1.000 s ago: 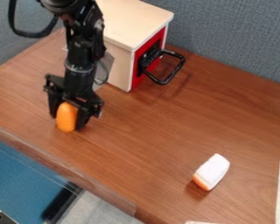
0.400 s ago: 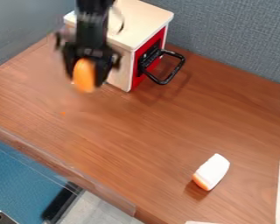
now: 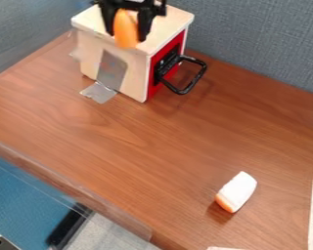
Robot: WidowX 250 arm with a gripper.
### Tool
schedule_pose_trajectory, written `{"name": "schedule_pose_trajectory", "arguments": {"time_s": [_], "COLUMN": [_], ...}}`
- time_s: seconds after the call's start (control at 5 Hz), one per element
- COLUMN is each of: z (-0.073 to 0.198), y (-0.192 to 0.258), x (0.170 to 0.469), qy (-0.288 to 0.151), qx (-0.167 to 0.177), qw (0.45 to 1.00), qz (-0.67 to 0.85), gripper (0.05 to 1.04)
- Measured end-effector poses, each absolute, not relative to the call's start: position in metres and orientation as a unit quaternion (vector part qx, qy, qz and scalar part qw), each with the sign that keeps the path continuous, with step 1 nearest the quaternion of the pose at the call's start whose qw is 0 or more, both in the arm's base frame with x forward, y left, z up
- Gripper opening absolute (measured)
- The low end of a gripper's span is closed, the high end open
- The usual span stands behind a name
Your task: Moved the orange object to the top of the drawer box
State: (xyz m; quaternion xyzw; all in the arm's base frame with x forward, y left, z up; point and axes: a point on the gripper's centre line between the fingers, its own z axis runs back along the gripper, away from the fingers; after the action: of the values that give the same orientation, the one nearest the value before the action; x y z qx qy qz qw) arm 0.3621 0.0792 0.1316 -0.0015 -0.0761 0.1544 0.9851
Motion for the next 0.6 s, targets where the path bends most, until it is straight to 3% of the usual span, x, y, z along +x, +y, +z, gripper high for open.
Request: {"name": "schedule_pose_trajectory", "arguments": {"time_s": [0.6], "z": [0.109], "y": [0.115], "x": [0.385], "qy": [-0.055], "qx": [0.027], "qw": [0.982], "qz": [0.181], "gripper": [0.669]}}
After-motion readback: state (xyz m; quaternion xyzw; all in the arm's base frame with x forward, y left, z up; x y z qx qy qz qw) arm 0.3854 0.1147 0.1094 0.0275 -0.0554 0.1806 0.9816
